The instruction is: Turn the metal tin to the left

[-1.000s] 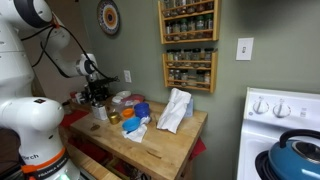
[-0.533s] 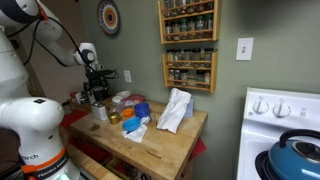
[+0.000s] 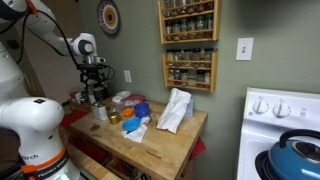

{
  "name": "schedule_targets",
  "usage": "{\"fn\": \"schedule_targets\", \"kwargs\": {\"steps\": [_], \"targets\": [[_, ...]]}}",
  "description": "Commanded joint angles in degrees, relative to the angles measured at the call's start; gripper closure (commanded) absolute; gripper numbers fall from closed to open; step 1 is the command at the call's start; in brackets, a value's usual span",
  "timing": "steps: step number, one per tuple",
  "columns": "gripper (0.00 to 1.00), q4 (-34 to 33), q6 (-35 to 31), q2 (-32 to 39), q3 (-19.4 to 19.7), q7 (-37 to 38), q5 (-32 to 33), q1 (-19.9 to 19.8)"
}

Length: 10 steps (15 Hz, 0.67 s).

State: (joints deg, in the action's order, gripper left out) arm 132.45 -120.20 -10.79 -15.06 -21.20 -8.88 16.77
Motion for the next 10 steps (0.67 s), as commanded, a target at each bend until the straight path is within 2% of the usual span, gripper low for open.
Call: {"fn": "schedule_targets", "kwargs": {"steps": [1,6,10], "targets": [[0.0,0.5,1.5,-2.5,0.8,6.8,-3.3,0.2],[0.0,0.9,1.1,-4.2,1.0,11.7,-3.9,0.1],[0.0,1.6,1.9,-6.8,1.9,12.0,-6.0,0.2]]}}
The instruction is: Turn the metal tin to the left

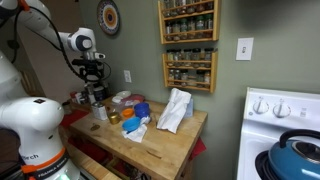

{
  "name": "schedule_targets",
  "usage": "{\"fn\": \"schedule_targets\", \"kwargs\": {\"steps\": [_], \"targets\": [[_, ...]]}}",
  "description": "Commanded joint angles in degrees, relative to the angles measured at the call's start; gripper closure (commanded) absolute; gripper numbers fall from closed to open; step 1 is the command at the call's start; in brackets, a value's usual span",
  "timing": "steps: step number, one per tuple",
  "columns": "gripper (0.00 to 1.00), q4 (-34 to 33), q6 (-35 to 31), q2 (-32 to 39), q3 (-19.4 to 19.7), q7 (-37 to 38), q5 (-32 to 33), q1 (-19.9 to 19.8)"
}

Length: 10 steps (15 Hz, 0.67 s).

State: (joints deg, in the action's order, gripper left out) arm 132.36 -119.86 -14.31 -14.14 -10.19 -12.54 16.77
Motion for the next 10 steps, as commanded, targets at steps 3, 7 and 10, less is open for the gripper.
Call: {"fn": "schedule_targets", "kwargs": {"steps": [3,7,10], "targets": [[0.0,2.1,2.8,-5.2,1.6,3.0,-2.7,-0.2],[0.0,0.1,1.8,-3.2,1.4,2.7,-1.4,-0.2],[0.0,0.0,1.8,-2.9,1.4,2.7,-1.4,-0.2]]}}
